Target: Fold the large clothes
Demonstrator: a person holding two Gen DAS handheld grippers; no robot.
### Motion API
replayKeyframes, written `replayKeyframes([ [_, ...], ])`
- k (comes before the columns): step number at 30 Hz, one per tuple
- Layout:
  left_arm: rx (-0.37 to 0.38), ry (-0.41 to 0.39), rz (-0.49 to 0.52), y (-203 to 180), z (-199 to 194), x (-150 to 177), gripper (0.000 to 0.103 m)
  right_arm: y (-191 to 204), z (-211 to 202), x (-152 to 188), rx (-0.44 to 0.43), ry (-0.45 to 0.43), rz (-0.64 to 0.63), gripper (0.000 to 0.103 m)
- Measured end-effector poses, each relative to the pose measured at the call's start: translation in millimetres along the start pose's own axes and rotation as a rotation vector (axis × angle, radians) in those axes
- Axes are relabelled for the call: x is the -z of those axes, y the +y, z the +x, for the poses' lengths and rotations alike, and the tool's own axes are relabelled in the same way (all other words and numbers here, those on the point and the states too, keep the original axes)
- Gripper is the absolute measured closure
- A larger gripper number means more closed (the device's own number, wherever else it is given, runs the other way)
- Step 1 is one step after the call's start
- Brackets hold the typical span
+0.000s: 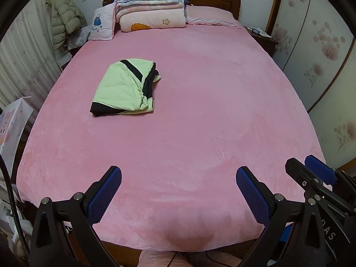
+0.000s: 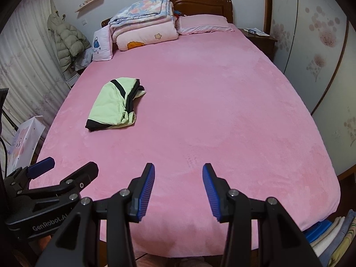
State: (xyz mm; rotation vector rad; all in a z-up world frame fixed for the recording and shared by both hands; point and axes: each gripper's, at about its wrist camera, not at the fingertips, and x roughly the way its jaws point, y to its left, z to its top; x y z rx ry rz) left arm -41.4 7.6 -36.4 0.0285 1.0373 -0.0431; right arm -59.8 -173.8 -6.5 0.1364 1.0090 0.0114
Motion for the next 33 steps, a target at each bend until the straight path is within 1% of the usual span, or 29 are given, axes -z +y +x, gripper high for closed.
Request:
replayKeyframes([
  [15, -0.013, -0.001, 0.009, -9.1, -2.5, 3.8, 0.001, -5.2, -5.1, 5.7, 0.017, -0.002, -0.004, 0.058],
  [33, -0.011, 0.020, 0.023, -13.2, -0.5, 5.9, 0.001, -14.4, -5.1, 10.0, 0.024, 0.016, 0.007, 0.058],
])
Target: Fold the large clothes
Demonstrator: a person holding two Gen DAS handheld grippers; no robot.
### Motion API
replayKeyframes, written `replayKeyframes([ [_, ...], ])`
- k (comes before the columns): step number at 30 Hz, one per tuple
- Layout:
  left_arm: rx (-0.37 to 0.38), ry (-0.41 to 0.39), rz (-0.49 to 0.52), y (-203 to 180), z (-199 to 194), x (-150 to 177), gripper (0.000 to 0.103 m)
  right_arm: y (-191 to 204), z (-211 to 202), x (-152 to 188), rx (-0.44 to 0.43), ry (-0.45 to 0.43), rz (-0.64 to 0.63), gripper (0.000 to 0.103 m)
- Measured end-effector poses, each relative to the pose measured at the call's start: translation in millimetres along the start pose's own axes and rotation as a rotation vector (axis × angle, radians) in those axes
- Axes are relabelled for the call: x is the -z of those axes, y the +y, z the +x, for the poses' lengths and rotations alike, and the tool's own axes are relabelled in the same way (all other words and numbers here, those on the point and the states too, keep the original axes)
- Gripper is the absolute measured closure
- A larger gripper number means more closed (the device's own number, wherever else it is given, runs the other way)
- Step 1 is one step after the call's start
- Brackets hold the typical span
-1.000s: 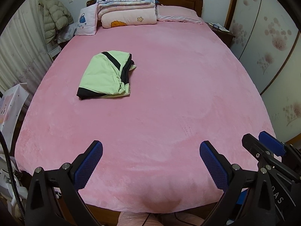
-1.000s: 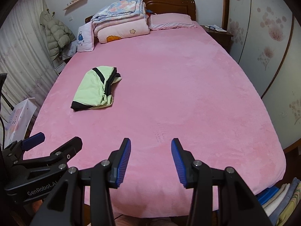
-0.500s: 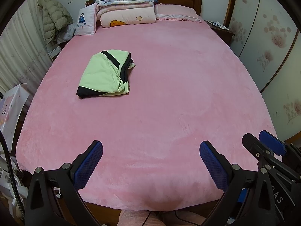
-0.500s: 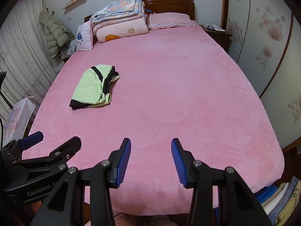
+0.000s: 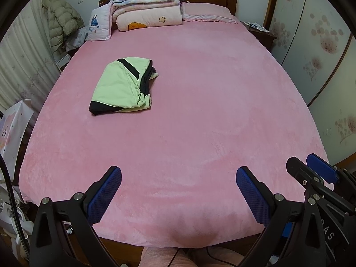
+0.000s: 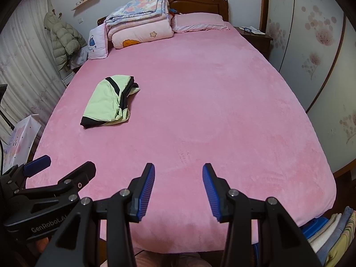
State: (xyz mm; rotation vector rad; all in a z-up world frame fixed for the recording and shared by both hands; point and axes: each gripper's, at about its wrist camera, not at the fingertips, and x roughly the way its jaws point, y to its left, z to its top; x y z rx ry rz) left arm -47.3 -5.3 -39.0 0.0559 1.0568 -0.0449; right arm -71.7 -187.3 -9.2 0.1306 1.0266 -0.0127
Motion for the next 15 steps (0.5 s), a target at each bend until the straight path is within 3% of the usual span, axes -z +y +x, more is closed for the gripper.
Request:
replayKeyframes([
  [15, 0.010, 0.014, 0.005, 2.3, 0.9, -1.2, 0.001, -2.5, 0.6, 0.4, 0.002, 0.008, 0.008, 0.058],
])
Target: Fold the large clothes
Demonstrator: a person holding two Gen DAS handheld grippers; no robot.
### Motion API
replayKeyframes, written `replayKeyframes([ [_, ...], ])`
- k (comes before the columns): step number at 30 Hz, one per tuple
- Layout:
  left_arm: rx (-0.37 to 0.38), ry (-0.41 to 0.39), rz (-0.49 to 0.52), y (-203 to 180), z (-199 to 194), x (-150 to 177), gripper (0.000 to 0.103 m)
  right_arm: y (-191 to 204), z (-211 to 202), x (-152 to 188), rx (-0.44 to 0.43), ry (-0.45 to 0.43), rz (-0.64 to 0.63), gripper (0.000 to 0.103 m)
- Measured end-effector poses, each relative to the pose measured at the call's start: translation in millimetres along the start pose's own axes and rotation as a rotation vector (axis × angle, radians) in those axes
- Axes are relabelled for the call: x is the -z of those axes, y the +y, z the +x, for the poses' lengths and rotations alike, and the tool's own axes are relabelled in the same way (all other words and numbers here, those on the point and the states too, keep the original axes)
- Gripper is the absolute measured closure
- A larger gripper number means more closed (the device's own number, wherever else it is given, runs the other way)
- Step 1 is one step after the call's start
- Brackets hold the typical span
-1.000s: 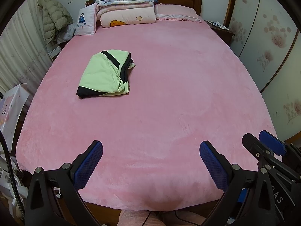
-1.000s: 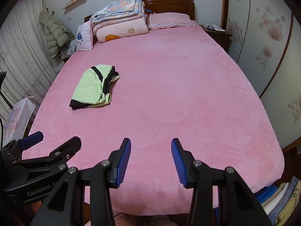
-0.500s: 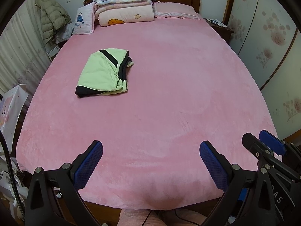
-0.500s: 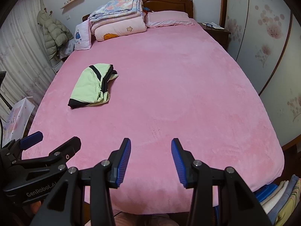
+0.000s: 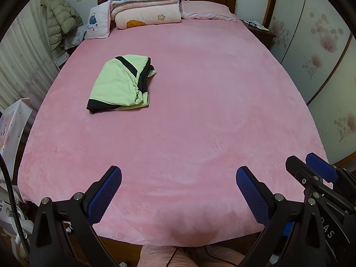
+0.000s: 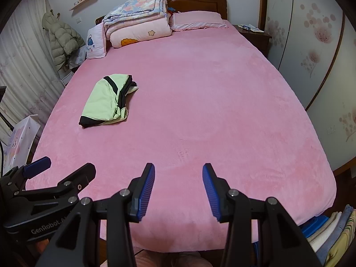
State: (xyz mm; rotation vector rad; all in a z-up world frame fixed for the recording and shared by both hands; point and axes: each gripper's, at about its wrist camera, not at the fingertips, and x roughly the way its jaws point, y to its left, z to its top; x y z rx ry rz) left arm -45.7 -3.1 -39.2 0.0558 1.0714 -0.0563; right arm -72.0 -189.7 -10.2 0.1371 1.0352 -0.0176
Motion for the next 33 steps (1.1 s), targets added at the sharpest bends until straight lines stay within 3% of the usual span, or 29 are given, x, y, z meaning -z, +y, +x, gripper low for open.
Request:
replayKeyframes([
  [33, -0.001, 0.005, -0.016, -7.8, 4.3, -1.2, 0.001, -4.0, 5.7, -0.2, -0.004, 0.008, -0.009, 0.058],
])
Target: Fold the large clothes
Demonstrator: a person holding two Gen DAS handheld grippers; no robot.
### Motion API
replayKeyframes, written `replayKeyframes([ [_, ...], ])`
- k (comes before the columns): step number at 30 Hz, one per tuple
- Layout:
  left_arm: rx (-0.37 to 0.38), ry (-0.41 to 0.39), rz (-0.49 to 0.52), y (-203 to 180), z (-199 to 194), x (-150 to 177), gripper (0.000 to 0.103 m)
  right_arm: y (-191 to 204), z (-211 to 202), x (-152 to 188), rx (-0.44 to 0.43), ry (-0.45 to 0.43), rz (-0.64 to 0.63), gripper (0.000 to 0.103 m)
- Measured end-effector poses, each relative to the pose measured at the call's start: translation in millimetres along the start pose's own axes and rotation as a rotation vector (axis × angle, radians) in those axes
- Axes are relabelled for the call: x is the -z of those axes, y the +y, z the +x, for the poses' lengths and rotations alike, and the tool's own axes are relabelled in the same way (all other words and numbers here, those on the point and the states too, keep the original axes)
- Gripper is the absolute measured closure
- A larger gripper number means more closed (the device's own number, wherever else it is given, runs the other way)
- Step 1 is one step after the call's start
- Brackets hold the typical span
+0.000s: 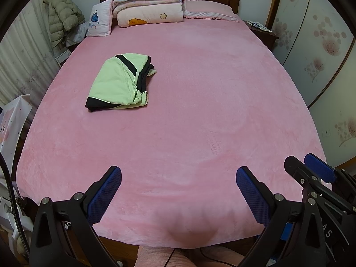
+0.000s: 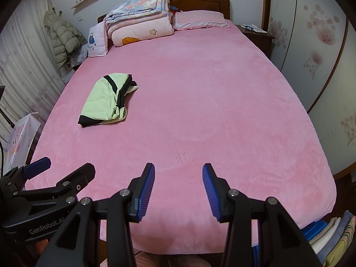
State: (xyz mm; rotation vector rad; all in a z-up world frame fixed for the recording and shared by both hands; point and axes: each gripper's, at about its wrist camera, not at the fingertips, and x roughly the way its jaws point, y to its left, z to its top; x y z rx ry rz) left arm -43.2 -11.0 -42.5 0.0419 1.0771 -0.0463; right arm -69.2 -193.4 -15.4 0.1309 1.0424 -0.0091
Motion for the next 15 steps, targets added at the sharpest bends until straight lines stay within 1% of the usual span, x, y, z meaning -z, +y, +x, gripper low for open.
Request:
replayKeyframes([
  [15, -0.008, 0.005, -0.012, -7.8, 0.4, 0.3, 0.001, -1.0, 1.3, -1.7, -0.007, 0.000, -0.004, 0.058],
])
